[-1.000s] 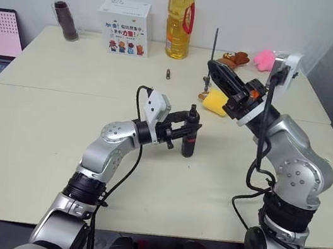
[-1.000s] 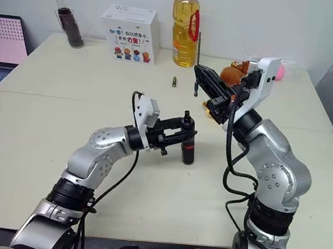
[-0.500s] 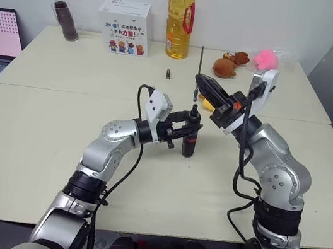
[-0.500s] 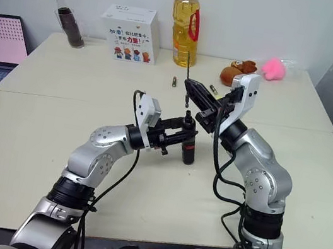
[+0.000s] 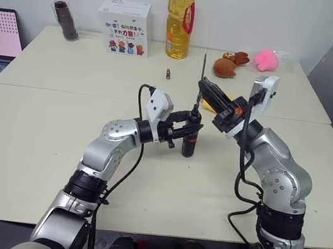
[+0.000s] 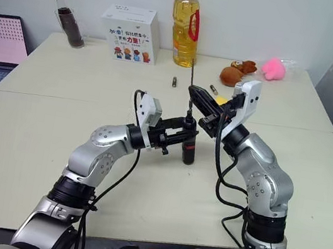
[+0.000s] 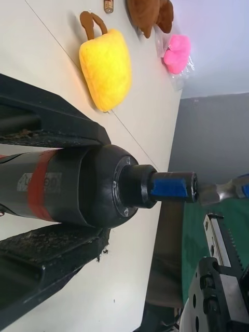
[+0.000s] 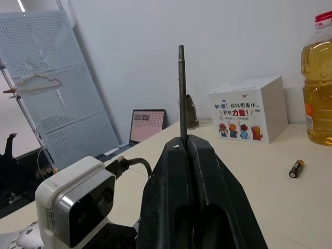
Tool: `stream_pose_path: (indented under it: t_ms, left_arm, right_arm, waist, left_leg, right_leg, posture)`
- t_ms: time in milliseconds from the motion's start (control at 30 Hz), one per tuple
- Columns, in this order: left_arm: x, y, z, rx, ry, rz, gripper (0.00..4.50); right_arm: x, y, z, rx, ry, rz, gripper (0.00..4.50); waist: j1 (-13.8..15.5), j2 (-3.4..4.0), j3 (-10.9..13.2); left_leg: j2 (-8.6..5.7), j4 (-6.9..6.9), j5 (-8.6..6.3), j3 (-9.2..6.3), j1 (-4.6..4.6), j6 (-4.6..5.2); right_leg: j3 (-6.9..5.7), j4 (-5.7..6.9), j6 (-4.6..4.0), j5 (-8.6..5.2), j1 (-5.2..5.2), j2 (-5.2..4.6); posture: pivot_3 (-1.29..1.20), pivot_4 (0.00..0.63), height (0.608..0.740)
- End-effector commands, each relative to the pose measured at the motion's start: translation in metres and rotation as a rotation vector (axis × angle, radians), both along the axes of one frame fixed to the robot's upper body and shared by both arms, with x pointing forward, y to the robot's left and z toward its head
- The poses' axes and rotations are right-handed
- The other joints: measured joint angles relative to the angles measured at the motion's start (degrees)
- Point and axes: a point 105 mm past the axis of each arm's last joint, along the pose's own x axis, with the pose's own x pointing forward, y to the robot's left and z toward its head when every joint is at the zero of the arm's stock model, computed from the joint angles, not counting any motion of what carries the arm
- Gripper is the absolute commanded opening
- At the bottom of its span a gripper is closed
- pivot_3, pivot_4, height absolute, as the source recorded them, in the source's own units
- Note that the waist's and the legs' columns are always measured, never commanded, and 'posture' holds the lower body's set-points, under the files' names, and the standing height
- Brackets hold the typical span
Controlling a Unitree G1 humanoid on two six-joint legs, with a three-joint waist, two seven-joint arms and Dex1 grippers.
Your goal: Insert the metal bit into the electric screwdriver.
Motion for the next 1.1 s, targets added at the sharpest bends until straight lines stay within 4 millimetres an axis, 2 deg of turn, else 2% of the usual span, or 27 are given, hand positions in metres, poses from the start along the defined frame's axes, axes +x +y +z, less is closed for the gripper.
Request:
stream_pose_path:
  t_ms: [33, 233, 533, 733, 1100]
  left_arm:
    - [0.0, 0.0, 0.009, 0.003, -0.037, -0.002, 1.67]
    - [-0.003, 0.0, 0.008, 0.005, -0.037, -0.007, 1.67]
    - [-0.005, 0.002, 0.007, -0.001, -0.037, -0.004, 1.67]
    - [-0.004, 0.001, 0.008, -0.002, -0.04, -0.006, 1.67]
    - [-0.003, 0.0, 0.008, 0.002, -0.043, -0.006, 1.67]
  right_arm:
    - [-0.002, 0.002, 0.006, 0.001, -0.037, 0.007, 0.02]
    - [-0.002, 0.005, 0.003, -0.007, -0.033, 0.021, 0.02]
    - [-0.002, -0.001, -0.008, -0.045, -0.032, 0.015, 0.02]
    - [-0.01, 0.001, -0.023, -0.122, -0.054, 0.042, 0.02]
    - [-0.017, 0.001, -0.031, -0.174, -0.067, 0.064, 0.02]
  waist:
    - [0.01, 0.0, 0.0]
    - [0.03, 0.0, 0.0]
    - [0.04, 0.0, 0.0]
    - [0.1, 0.0, 0.0]
    - [0.11, -0.01, 0.0]
  left_leg:
    - [0.0, 0.0, 0.0, 0.0, 0.0, 0.0]
    - [0.0, 0.0, 0.0, 0.0, 0.0, 0.0]
    - [0.0, 0.0, 0.0, 0.0, 0.0, 0.0]
    - [-0.01, 0.0, 0.0, 0.01, 0.0, 0.0]
    - [-0.01, 0.0, 0.0, 0.0, 0.03, 0.0]
  right_leg:
    - [0.01, 0.0, 0.0, 0.0, 0.0, 0.0]
    - [0.0, 0.0, 0.0, 0.0, 0.0, 0.0]
    - [0.0, -0.01, 0.0, 0.0, 0.0, 0.0]
    - [0.0, -0.02, 0.01, 0.0, 0.01, 0.0]
    - [-0.01, -0.02, 0.01, -0.01, 0.05, 0.0]
  posture:
    - [0.0, 0.15, 0.74]
    - [0.0, 0.15, 0.74]
    - [0.0, 0.15, 0.74]
    - [0.0, 0.15, 0.74]
    - [0.0, 0.15, 0.74]
